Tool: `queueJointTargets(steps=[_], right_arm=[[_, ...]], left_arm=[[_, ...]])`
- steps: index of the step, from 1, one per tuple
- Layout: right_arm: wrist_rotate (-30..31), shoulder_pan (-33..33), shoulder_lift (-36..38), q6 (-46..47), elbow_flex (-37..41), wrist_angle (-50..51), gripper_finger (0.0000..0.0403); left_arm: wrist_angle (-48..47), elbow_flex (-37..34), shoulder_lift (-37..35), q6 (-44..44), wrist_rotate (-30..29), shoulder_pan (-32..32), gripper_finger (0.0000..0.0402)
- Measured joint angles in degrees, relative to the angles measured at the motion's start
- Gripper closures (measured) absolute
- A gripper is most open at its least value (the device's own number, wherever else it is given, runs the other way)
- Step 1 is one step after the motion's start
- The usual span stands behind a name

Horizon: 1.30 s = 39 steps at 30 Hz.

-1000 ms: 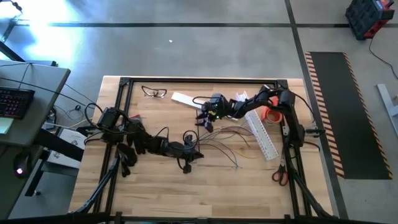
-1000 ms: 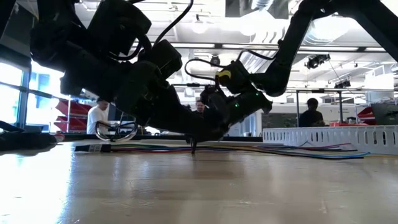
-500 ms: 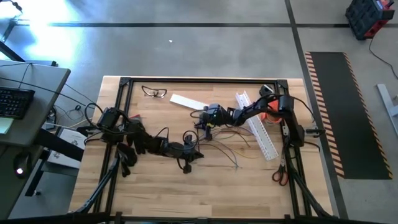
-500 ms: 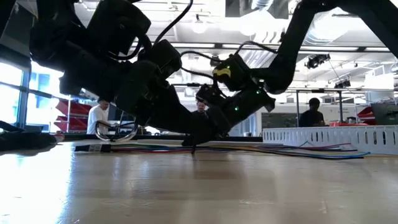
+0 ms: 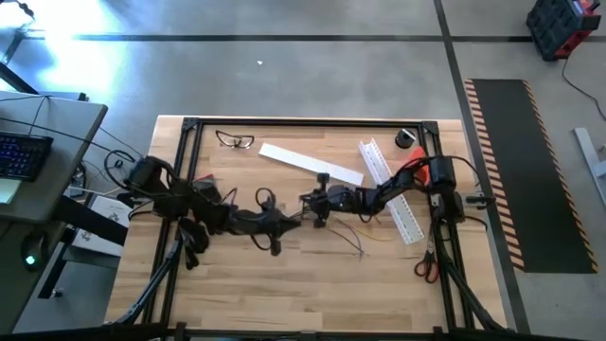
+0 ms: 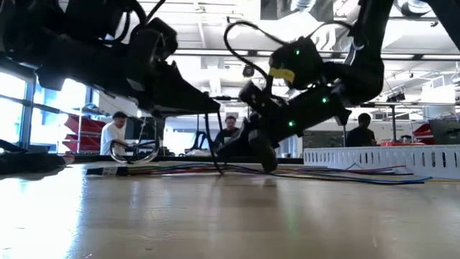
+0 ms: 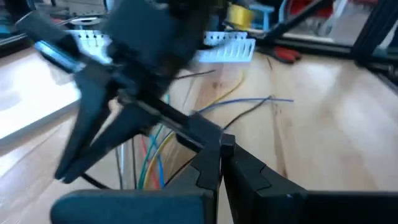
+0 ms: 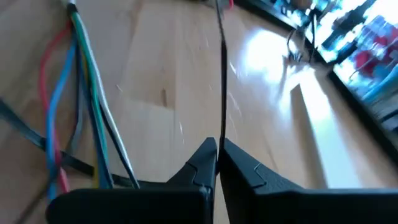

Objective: Ziptie cables
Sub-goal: Wrap the cables using a zip tie

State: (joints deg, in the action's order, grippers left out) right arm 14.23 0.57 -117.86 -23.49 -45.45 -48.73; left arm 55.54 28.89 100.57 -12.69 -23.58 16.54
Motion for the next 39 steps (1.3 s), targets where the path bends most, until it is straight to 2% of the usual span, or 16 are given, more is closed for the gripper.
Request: queueJointTargets(steps=[4, 16, 22, 39], right_arm=[[3.00, -2.04, 0.02, -5.68, -0.86, -0.61, 0.0403], [15.60, -6.56, 0.11, -20.40, -0.89, -5.47, 0.0403], [19.87, -7.61, 0.13, -26.72, -0.96, -6.89, 0.0403], [20.16, -9.77, 0.20, -33.15, -0.98, -9.49, 0.0403]], left_arm=[[4.46, -1.80, -0.04, -0.80, 3.28, -1.27, 0.0402], [5.29, -1.83, -0.04, -2.04, 10.05, -3.13, 0.0402], [6.54, -1.82, -0.04, -2.23, 11.31, -3.27, 0.0402], [7.72, -1.80, -0.06, -2.80, 12.77, -3.31, 0.0402]])
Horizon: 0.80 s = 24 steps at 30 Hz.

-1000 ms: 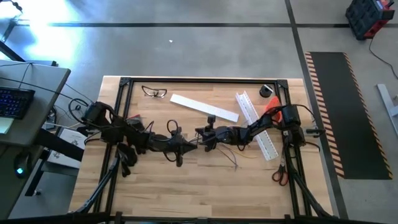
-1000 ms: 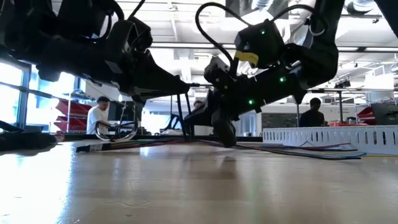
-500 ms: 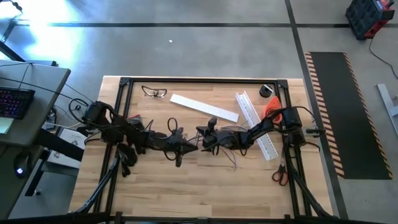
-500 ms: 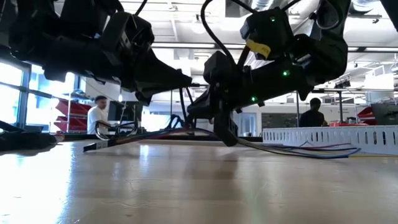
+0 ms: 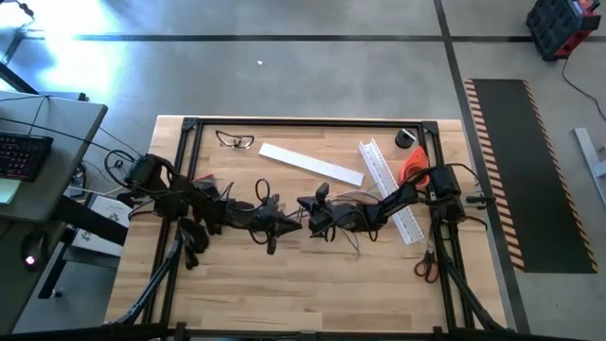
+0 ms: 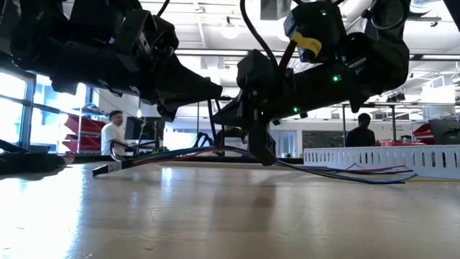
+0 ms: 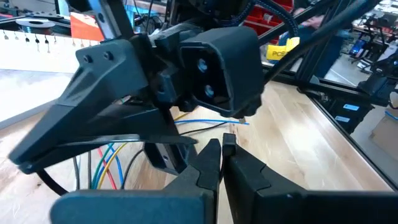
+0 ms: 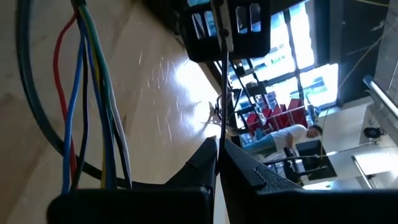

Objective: Ziptie cables
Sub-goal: Wrap the cables using a zip tie

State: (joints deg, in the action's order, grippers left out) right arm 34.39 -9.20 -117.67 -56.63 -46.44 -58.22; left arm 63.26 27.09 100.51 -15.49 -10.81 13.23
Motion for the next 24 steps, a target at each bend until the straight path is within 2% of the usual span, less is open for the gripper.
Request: queueJointTargets(steps=[18, 24], right_arm=[[-0.06, 0.20, 0.00, -0.03, -0.04, 0.02, 0.0403], [-0.07, -0.22, 0.00, -1.16, -2.17, 0.55, 0.0403]], left_arm=[[-0.02, 0.00, 0.00, 0.00, 0.40, -0.15, 0.0402], [-0.02, -0.01, 0.00, 0.00, 0.40, -0.15, 0.0402]])
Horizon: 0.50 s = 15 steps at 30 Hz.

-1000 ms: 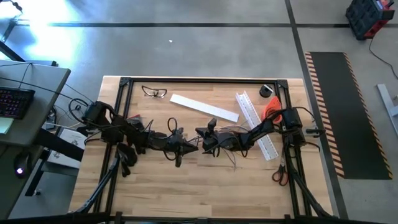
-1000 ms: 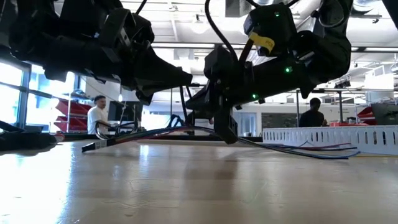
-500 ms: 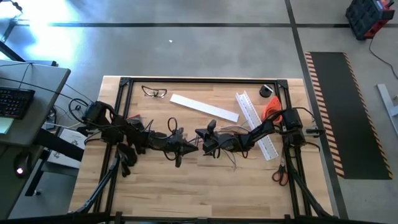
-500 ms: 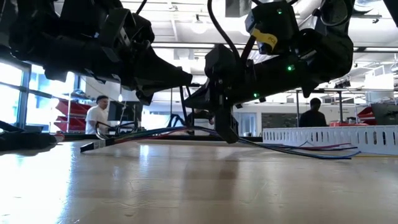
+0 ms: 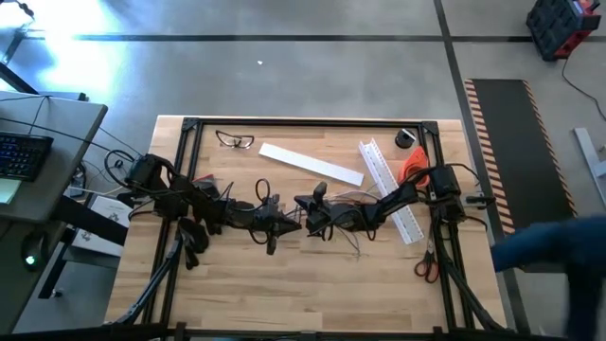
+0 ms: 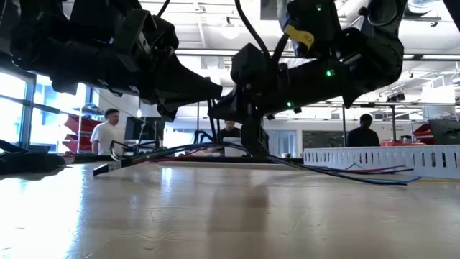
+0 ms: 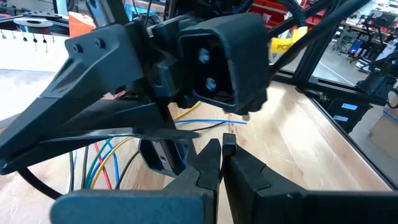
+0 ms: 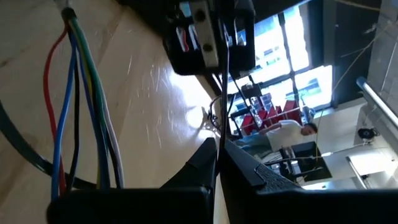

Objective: Ziptie cables
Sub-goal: Wrap the cables using a zip tie

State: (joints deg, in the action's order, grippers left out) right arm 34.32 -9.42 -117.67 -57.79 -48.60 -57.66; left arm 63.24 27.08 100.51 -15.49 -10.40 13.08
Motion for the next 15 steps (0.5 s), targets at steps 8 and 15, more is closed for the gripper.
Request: queueJointTargets(steps=[8, 15], right_arm=[[1.06, -0.32, 0.00, -2.67, -0.48, 0.82, 0.0403], [0.39, 0.06, 0.00, -2.68, -0.44, 0.87, 0.0403]], left_arm=[[-0.03, 0.00, 0.00, -0.37, 0.01, 0.00, 0.0402], [-0.08, 0.01, 0.00, -0.17, 1.10, 0.09, 0.0402]])
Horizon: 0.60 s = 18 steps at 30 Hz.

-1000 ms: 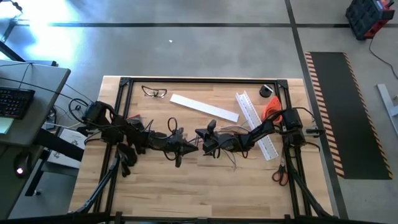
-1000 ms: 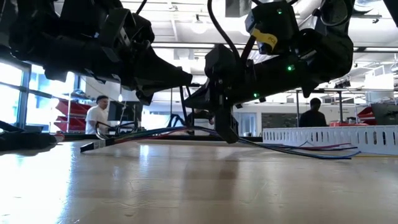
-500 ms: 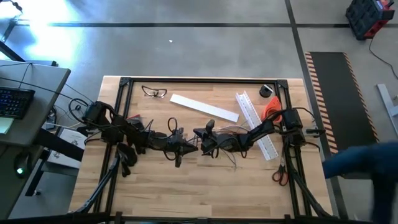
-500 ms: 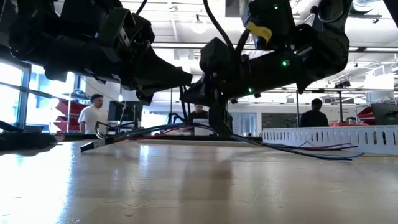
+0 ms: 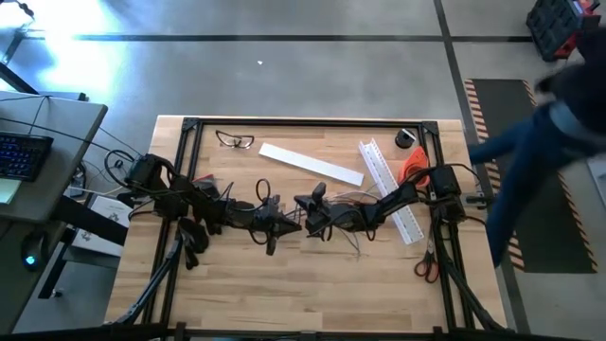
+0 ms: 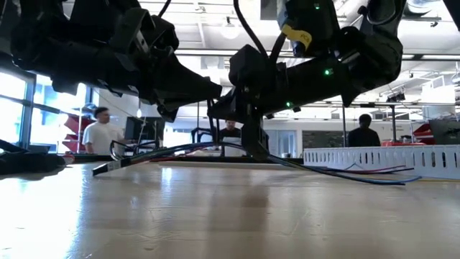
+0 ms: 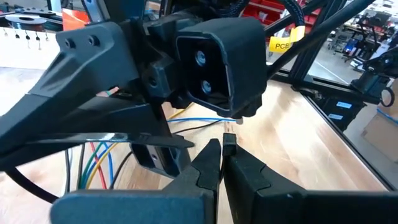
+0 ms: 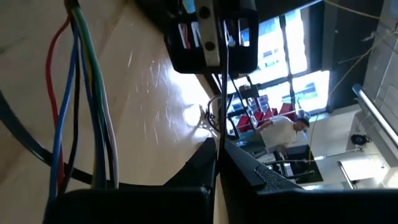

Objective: Ziptie cables
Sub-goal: Wrap the cables using a zip tie

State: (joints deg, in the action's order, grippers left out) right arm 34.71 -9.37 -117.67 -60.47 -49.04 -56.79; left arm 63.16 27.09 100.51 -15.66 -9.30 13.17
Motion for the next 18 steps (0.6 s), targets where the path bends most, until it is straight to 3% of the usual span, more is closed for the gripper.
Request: queueJointTargets(steps=[18], right_arm=[[-0.67, -0.04, 0.00, 0.00, 2.19, -3.84, 0.0403]], left_arm=[[0.05, -0.01, 0.00, 0.30, -0.02, 0.00, 0.0402]])
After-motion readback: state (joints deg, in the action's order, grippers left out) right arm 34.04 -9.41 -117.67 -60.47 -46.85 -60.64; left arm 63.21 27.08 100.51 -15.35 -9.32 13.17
